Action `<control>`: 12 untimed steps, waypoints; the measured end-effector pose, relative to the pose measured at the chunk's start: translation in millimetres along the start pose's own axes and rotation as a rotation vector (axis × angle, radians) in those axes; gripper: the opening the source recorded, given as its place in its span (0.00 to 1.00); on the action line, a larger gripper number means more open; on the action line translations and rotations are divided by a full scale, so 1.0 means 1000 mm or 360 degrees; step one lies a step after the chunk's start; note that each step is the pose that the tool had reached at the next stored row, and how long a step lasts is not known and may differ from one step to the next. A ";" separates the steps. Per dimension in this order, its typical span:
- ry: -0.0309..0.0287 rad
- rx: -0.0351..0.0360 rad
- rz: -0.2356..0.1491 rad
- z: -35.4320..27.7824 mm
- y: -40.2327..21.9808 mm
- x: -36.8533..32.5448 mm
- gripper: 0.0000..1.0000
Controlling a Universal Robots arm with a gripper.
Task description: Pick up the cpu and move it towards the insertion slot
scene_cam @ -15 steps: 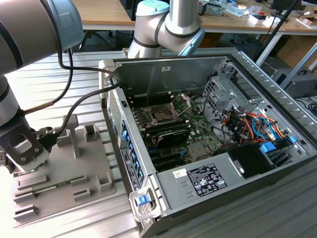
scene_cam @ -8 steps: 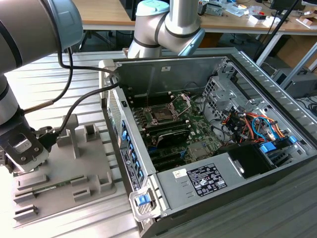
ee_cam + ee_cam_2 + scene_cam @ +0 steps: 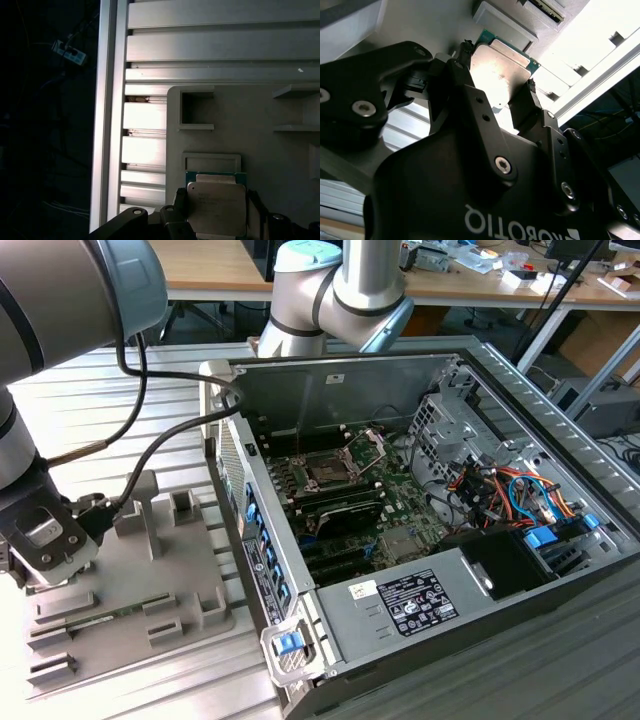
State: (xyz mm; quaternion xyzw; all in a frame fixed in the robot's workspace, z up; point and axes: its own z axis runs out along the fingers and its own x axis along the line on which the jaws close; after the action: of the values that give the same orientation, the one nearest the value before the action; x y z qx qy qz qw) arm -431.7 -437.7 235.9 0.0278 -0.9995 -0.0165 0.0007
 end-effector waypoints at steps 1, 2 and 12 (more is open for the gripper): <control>0.00000 0.0000 0.0000 -0.0002 0.0000 0.0000 0.55; 0.00002 0.0000 0.0000 -0.0005 0.0000 0.0000 0.55; 0.00000 0.0000 0.0000 -0.0029 0.0001 0.0000 0.55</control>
State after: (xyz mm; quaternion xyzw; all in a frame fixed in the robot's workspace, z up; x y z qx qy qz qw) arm -431.7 -437.7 238.8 0.0278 -0.9995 -0.0165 0.0007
